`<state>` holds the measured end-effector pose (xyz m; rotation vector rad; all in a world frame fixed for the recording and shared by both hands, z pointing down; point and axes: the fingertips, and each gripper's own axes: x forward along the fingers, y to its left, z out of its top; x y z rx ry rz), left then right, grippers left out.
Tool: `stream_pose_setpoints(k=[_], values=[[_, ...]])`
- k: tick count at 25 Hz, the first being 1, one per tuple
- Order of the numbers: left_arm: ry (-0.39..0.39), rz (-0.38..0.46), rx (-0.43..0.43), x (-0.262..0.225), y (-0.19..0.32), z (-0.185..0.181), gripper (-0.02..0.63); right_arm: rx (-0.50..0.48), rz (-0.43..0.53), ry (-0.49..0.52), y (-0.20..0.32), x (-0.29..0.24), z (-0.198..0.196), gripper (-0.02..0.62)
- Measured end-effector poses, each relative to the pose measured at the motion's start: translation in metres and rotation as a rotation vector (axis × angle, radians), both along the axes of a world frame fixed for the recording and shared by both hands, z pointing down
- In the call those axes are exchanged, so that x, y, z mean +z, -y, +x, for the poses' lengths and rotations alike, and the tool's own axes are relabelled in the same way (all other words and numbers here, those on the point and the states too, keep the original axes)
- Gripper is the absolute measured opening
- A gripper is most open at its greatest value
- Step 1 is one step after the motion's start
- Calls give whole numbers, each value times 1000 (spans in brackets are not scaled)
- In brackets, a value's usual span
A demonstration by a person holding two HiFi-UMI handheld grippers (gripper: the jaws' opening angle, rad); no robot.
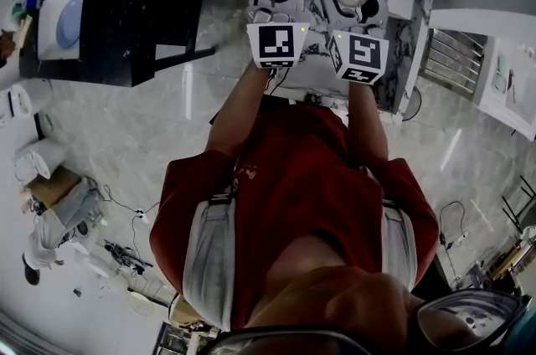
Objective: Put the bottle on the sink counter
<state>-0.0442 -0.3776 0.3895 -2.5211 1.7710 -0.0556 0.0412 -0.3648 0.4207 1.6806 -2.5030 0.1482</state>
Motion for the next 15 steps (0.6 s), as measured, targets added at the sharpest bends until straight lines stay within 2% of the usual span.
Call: stream_pose_setpoints(k=[15], values=[[-20, -64, 9, 33, 18, -24, 3, 39, -89, -25, 25, 57, -20, 337]])
